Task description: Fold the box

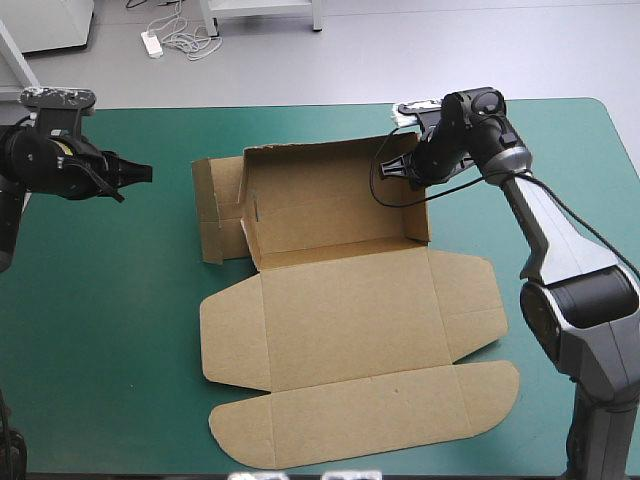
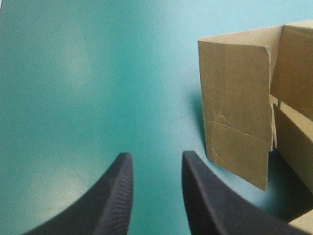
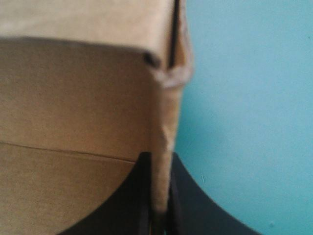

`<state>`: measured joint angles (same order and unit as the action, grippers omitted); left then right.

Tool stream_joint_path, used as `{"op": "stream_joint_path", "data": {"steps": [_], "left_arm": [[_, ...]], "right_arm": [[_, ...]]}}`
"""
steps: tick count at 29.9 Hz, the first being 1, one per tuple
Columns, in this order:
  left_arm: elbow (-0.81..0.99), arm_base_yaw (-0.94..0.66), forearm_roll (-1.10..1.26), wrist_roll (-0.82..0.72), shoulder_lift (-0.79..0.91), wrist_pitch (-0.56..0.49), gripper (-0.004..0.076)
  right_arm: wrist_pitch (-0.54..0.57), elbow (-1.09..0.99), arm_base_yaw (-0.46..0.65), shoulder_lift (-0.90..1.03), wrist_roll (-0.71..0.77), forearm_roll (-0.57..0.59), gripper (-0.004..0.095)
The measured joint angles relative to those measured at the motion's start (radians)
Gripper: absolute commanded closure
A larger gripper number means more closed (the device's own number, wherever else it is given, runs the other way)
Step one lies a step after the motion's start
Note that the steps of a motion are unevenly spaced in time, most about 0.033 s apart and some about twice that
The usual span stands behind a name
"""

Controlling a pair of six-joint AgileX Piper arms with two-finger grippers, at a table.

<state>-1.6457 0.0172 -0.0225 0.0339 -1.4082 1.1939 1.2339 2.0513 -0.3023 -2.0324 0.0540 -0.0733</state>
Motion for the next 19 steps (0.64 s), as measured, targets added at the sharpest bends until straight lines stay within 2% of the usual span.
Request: {"op": "stream_joint_path", "data": {"steps": [4, 7, 10, 12, 14, 19], "left_arm": [[0.057, -0.001, 0.000, 0.008, -0.001, -0.025, 0.0475], [0.087, -0.001, 0.000, 0.008, -0.003, -0.047, 0.0475], [0.094, -0.001, -0.005, 0.008, -0.005, -0.067, 0.0475], [0.094, -0.001, -0.008, 0.008, -0.005, -0.083, 0.0475], [0.094, -0.001, -0.008, 0.009, -0.005, -0.093, 0.0475], [0.094, -0.001, -0.008, 0.011, -0.005, -0.106, 0.0475]], "right_arm": [[-0.009, 0.027, 0.000, -0.017, -0.016, -0.004, 0.0822], [-0.036, 0.049, 0.000, -0.026, -0.031, 0.004, 0.0666], [-0.050, 0.077, 0.001, -0.027, -0.039, 0.011, 0.0444], [-0.051, 0.098, 0.001, -0.027, -0.044, 0.012, 0.0340], [-0.048, 0.113, 0.001, -0.027, -0.044, 0.020, 0.0309], [0.000, 0.150, 0.002, -0.025, -0.045, 0.048, 0.0311]]}}
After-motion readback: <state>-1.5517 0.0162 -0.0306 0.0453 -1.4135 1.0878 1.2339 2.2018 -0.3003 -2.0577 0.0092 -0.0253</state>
